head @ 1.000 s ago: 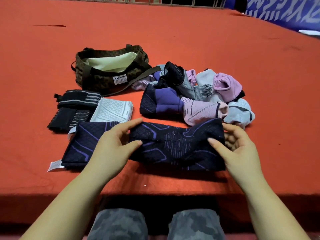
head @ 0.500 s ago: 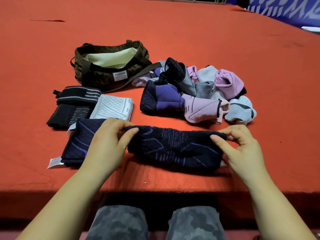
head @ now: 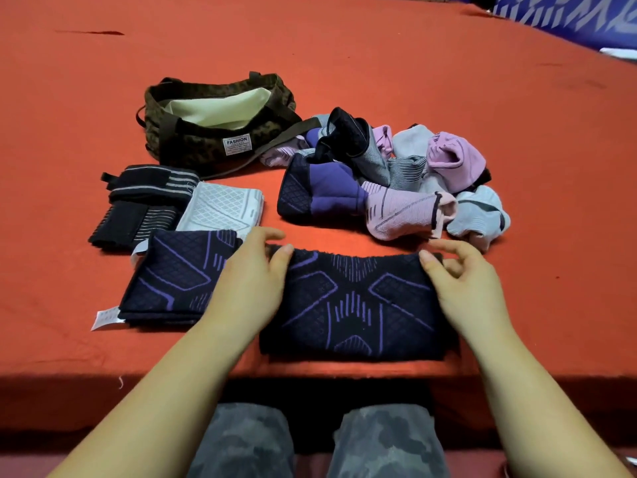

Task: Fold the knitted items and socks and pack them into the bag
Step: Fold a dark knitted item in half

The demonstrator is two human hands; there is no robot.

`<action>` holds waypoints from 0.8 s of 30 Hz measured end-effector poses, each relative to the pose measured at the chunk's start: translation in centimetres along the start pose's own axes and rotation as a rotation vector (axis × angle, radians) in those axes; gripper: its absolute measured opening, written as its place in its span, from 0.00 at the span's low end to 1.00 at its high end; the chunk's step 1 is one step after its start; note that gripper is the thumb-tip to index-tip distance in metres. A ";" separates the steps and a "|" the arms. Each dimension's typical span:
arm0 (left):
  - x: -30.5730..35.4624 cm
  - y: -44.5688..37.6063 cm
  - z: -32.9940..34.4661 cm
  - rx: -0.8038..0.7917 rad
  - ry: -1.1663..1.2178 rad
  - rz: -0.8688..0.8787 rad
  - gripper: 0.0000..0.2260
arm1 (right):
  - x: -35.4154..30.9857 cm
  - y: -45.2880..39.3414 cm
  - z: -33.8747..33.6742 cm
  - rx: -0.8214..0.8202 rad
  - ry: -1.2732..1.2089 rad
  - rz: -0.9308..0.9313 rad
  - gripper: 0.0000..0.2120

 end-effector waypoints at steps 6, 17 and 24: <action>0.9 4.9 7.5 -0.129 -0.448 0.344 0.24 | -1.4 5.3 6.4 -0.220 0.443 -0.388 0.26; -3.3 4.6 5.6 -0.212 -0.550 0.098 0.23 | 0.6 6.0 7.3 -0.365 0.680 -0.197 0.27; -4.4 4.0 4.5 -0.231 0.330 -0.390 0.44 | -2.5 7.4 10.2 -0.379 0.153 -0.096 0.17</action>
Point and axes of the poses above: each hand's wrist, its own y-axis away from the middle knuckle, its own z-axis out of the palm, x = y × z, the point moved 7 cm from there along -y, towards the middle knuckle, and after that the axes turned 1 degree about -z, right-handed, at the moved point
